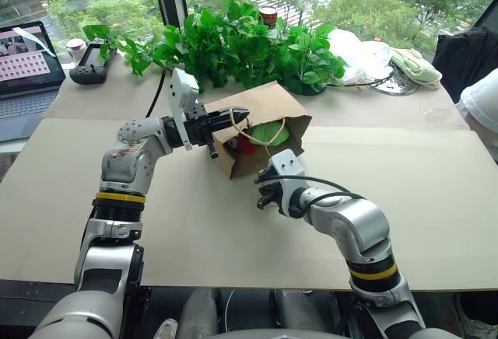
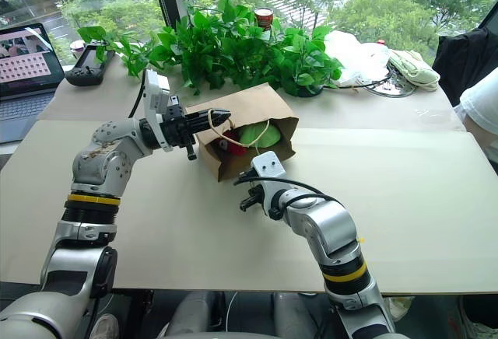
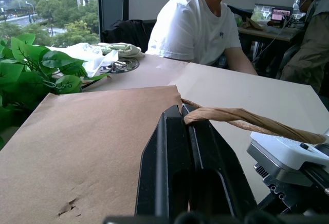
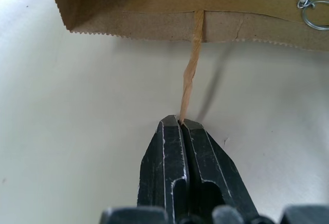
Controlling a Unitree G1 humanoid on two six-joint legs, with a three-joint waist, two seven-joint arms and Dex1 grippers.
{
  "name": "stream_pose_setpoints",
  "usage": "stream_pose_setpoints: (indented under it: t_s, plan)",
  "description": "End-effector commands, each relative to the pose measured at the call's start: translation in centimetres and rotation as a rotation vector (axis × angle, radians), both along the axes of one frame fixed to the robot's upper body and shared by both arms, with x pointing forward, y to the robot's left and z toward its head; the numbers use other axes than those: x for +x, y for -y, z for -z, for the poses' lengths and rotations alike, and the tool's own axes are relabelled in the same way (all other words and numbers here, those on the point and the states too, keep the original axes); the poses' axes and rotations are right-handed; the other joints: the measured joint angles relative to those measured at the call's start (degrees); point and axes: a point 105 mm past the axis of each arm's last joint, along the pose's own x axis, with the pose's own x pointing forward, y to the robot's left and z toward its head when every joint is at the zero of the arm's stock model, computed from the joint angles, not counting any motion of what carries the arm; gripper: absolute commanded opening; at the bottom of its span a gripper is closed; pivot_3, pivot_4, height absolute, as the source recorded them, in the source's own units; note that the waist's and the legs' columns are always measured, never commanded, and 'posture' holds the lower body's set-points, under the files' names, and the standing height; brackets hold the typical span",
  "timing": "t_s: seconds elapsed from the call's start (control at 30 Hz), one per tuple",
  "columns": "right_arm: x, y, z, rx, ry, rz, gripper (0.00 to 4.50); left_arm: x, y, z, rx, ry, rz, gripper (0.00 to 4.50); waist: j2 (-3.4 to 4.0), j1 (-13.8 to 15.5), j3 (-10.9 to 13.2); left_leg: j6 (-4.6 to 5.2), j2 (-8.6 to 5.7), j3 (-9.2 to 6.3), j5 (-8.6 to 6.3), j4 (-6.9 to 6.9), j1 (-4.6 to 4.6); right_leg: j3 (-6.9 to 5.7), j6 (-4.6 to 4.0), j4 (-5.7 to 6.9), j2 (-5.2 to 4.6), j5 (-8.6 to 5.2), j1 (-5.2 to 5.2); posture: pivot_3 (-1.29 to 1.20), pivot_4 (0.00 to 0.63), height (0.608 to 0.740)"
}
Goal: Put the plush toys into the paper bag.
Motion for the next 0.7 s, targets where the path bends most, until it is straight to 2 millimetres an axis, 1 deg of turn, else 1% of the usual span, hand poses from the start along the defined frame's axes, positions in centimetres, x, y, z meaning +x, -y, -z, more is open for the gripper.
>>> stream_pose_setpoints:
  t_s: [0.03,0.1,0.13,0.17,0.2,0.23,0.27,0.33,0.4,0.47,0.53,0.63,0.7]
  plan:
    - [1.3,1.1,-4.6,0.037,0.194,0.019,0.02,0.0,0.3,-1.8,-0.036,0.042,0.008,0.0,0.0,0.03,0.0,0.0,0.0,0.0,0.0,0.0,0.0,0.0,0.0,-0.01,0.0,0.0,0.0,0.0,0.15,0.74]
    - [1.4,1.7,-6.3,0.04,0.266,0.009,0.02,0.1,0.2,-2.2,-0.069,0.029,0.001,0.0,0.0,0.1,0.0,0.0,-0.01,0.01,0.0,0.0,-0.02,0.01,0.0,-0.01,-0.01,0.0,-0.02,0.0,0.15,0.74]
    - [1.2,2.2,-8.1,0.031,0.34,-0.01,0.02,0.3,0.2,-2.6,-0.112,0.009,-0.009,0.0,0.0,0.14,0.0,0.0,0.0,0.0,0.0,0.01,-0.01,0.0,0.0,-0.01,0.0,0.0,0.0,0.0,0.15,0.74]
    - [1.1,2.6,-9.3,0.022,0.388,-0.025,0.02,0.3,0.2,-2.8,-0.139,-0.005,-0.015,0.0,0.0,0.23,0.01,0.0,0.0,-0.01,0.0,0.0,-0.01,0.0,0.01,-0.01,0.0,0.0,0.0,0.0,0.15,0.74]
    - [0.7,3.0,-11.3,0.019,0.472,-0.045,0.02,0.5,0.0,-3.4,-0.196,-0.029,-0.031,0.0,0.0,0.25,0.01,0.0,-0.01,-0.02,0.0,0.0,-0.05,0.0,0.01,-0.02,-0.01,0.0,-0.03,0.0,0.15,0.74]
    - [0.2,3.3,-12.8,0.019,0.531,-0.065,0.02,0.7,-0.1,-3.8,-0.238,-0.048,-0.045,0.0,0.0,0.29,0.01,0.0,0.0,-0.05,0.0,0.0,-0.03,-0.01,0.01,-0.02,0.0,0.0,0.0,0.0,0.15,0.74]
    - [-0.2,3.4,-13.8,0.012,0.577,-0.086,0.02,0.8,-0.2,-4.1,-0.281,-0.069,-0.059,0.0,0.0,0.31,0.0,0.0,-0.02,-0.06,0.0,-0.01,-0.05,-0.02,0.01,-0.04,-0.01,-0.01,-0.02,0.0,0.15,0.74]
    - [-0.8,3.7,-15.0,-0.004,0.623,-0.106,0.02,0.9,-0.4,-4.4,-0.336,-0.102,-0.076,0.0,0.0,0.26,0.0,0.04,-0.01,-0.11,-0.02,-0.01,-0.04,-0.03,0.01,-0.05,0.0,-0.01,0.01,0.0,0.15,0.74]
    - [-0.9,4.0,-15.7,-0.017,0.647,-0.104,0.02,0.9,-0.4,-4.3,-0.383,-0.138,-0.092,0.0,0.0,0.1,0.0,0.05,0.0,-0.2,-0.03,-0.03,-0.03,-0.03,0.01,-0.05,0.01,-0.01,0.01,0.0,0.15,0.74]
    - [-1.0,4.0,-15.9,-0.022,0.652,-0.109,0.02,0.8,-0.4,-3.8,-0.406,-0.172,-0.107,0.0,0.0,0.09,0.0,0.04,-0.01,-0.31,-0.03,-0.03,-0.02,-0.02,0.01,-0.05,0.01,-0.01,0.02,0.0,0.15,0.74]
    - [-1.0,3.8,-15.6,-0.03,0.638,-0.12,0.02,0.6,-0.3,-2.7,-0.393,-0.194,-0.122,0.0,0.0,0.08,0.0,0.04,-0.02,-0.45,-0.03,-0.02,-0.01,-0.01,0.01,-0.04,0.0,-0.01,0.03,0.0,0.15,0.74]
    - [-1.1,3.2,-14.2,-0.047,0.592,-0.142,0.02,0.3,-0.1,-1.0,-0.371,-0.229,-0.143,0.0,0.0,0.1,0.0,0.03,-0.04,-0.51,-0.02,-0.01,0.02,0.01,0.01,-0.02,0.0,0.0,0.05,0.0,0.15,0.74]
    - [-1.0,3.1,-13.6,-0.053,0.571,-0.147,0.02,0.0,0.1,-0.3,-0.359,-0.237,-0.146,0.0,0.0,0.2,0.01,0.02,-0.04,-0.53,-0.01,-0.01,0.02,0.01,0.01,-0.02,0.0,0.0,0.05,0.0,0.15,0.74]
